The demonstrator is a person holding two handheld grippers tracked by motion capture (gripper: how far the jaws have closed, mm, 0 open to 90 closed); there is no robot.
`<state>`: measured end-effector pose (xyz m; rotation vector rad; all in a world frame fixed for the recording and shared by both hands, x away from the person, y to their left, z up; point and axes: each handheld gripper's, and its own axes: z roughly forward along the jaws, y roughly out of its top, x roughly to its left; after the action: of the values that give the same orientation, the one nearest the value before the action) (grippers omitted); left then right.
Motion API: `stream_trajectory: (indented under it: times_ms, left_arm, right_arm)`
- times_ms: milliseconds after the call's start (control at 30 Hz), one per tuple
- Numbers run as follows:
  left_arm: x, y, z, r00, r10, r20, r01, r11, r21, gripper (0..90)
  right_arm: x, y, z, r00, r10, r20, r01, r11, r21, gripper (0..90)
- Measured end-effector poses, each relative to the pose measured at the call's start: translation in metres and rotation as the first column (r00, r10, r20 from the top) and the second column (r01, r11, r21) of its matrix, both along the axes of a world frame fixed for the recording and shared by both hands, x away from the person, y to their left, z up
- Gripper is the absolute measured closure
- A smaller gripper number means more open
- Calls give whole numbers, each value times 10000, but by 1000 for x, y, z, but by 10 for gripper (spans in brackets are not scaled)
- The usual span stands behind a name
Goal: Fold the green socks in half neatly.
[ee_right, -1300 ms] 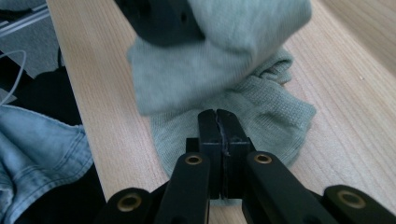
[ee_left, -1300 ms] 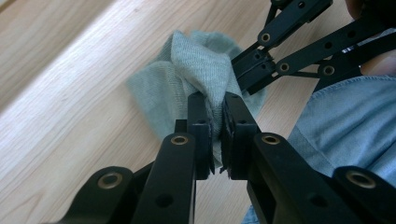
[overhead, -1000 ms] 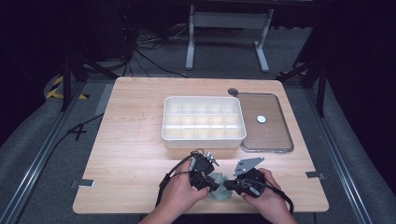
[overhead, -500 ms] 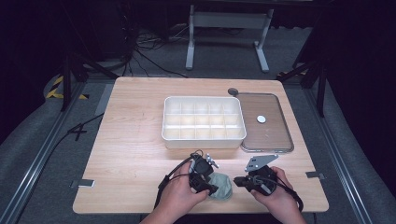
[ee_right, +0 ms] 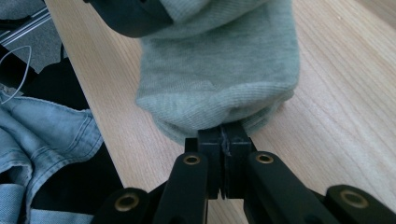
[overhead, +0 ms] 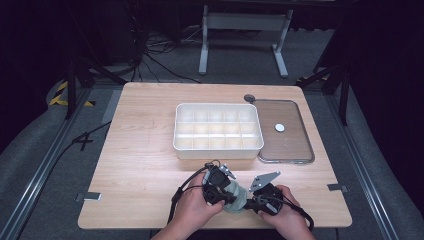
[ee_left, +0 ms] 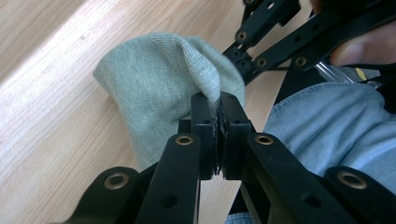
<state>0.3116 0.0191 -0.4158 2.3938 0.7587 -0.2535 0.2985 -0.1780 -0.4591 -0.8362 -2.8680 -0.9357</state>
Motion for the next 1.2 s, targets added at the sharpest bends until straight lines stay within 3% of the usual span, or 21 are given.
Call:
stream_trajectory:
  times_ms: [233, 267, 300, 367, 400, 533, 633, 733, 800, 833, 1000, 1133, 1200]
  left_arm:
    - [1, -16, -21, 9949, -700, -728, 715, 9973, 171, 852]
    - [1, -15, -23, 9940, -741, -804, 757, 9970, 169, 839]
    - [2, -13, -23, 9927, -822, -879, 833, 9965, 88, 763]
    - [1, -11, -22, 9925, -933, -788, 936, 9956, -7, 657]
    - [-4, -6, -16, 9912, -1217, -528, 1199, 9922, -355, 609]
    - [-5, 6, -3, 9903, -1378, -150, 1362, 9875, -789, 569]
    - [2, 21, 2, 9938, -1109, 16, 1105, 9888, -1001, 626]
    - [7, 26, -5, 9936, -1076, -346, 1041, 9906, -891, 711]
    - [3, 19, -13, 9931, -1169, -64, 1163, 9916, -567, 748]
    - [3, 19, -13, 9931, -1169, -64, 1163, 9916, -567, 818]
    - [-3, 4, -13, 9963, -790, 341, 815, 9936, -784, 867]
    - [-3, -4, -22, 9967, -804, 90, 808, 9944, -679, 866]
    - [-3, -9, -28, 9946, -1003, -249, 989, 9937, -534, 851]
  right_arm:
    - [0, 1, 1, 10000, 41, 31, -41, 10000, -78, 888]
    - [0, 1, 0, 10000, 30, 27, -30, 10000, -81, 882]
    - [0, -1, 1, 10000, 1, 17, 0, 9998, -173, 873]
    - [1, -6, 5, 10000, -49, 63, 50, 9999, -92, 873]
    - [1, -8, 7, 9999, -107, 94, 107, 9999, -36, 873]
    - [1, -15, 16, 9994, -275, 219, 274, 9996, 72, 873]
    - [2, -18, 21, 9989, -333, 345, 329, 9994, 104, 872]
    - [3, -20, 24, 9985, -394, 391, 389, 9992, 127, 873]
    - [5, -21, 24, 9984, -456, 347, 454, 9989, 63, 875]
    - [5, -20, 22, 9987, -442, 261, 442, 9990, 4, 876]
    - [6, -13, 14, 9996, -268, 63, 268, 9996, 23, 882]
    - [5, -8, 12, 9999, -139, 67, 139, 9999, -61, 886]
    - [5, -7, 10, 9998, -175, 8, 175, 9997, -145, 886]
